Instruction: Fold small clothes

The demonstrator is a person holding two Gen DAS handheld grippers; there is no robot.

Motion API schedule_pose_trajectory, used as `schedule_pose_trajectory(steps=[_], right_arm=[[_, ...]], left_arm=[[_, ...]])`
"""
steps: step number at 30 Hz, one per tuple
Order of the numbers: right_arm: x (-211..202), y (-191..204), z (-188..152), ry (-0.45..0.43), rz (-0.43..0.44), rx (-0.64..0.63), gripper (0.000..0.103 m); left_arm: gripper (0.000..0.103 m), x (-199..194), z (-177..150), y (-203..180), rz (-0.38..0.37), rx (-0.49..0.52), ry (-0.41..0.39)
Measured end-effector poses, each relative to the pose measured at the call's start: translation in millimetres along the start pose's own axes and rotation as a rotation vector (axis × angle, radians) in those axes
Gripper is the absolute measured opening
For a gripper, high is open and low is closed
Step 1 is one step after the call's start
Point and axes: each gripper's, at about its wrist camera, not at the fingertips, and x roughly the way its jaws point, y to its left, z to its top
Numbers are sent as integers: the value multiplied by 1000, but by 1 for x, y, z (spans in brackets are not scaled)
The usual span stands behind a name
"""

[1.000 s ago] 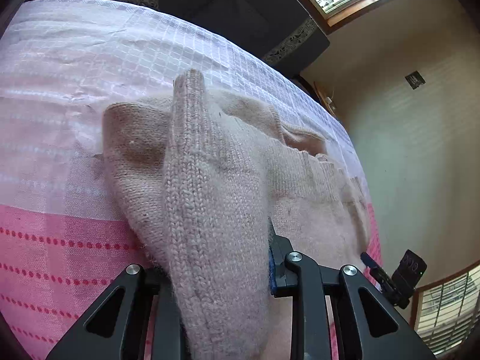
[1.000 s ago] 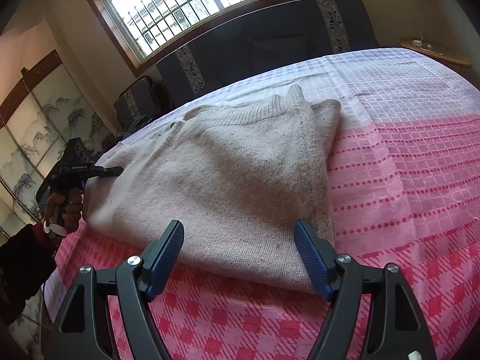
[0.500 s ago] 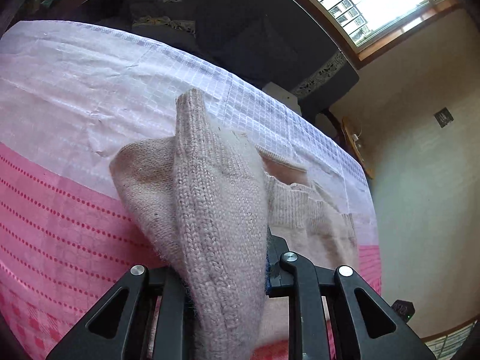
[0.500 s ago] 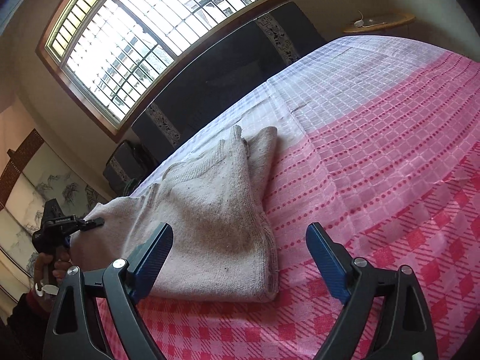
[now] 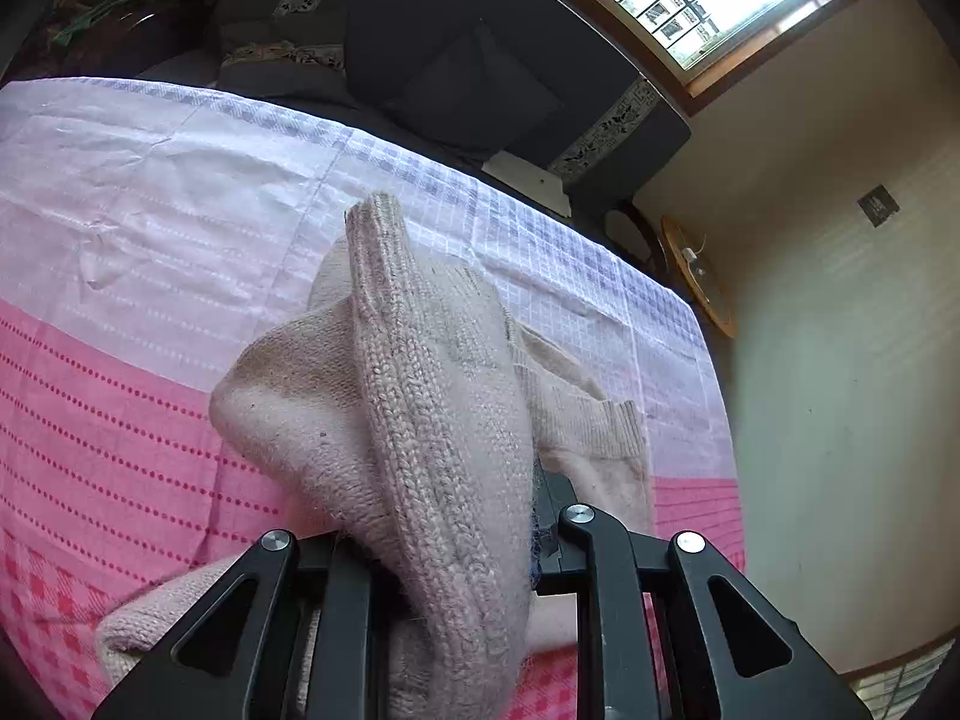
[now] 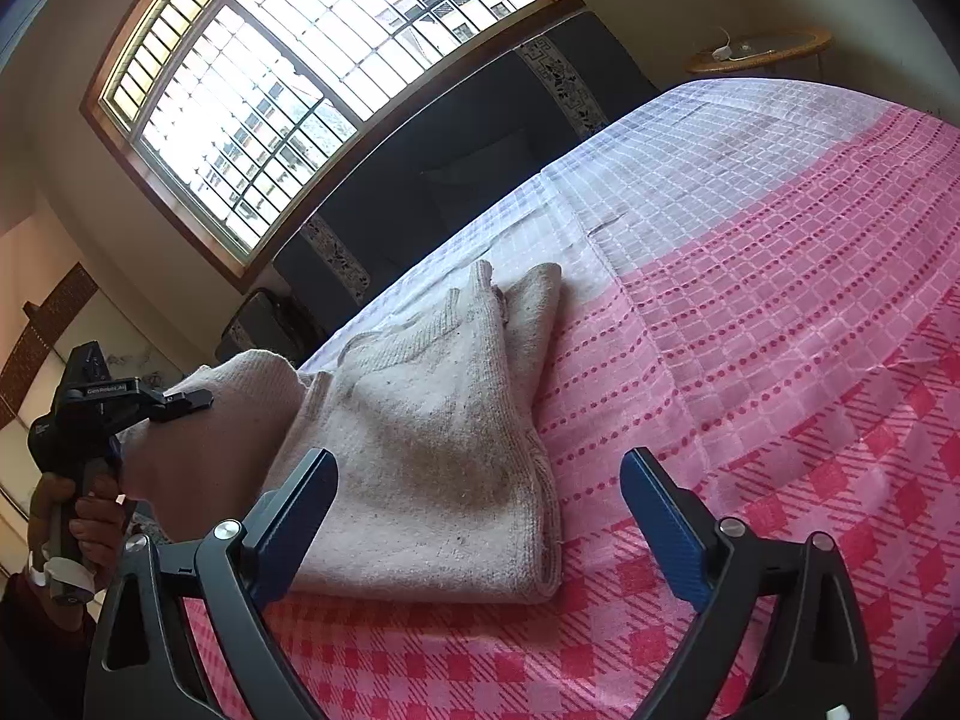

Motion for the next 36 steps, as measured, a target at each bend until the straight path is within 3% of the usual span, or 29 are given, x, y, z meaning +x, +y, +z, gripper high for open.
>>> schedule_pose_trajectory(steps=[11, 17, 36], right_arm=[[0, -4, 0, 19, 45, 14, 97], [-2, -21, 3, 16, 98, 101, 98], [12, -2, 0, 94, 66, 3, 98]], left_arm=[[20, 28, -15, -32, -8, -45, 7], [20, 40, -19, -46, -8, -57, 6], [20, 64, -35, -78, 6, -64, 8]])
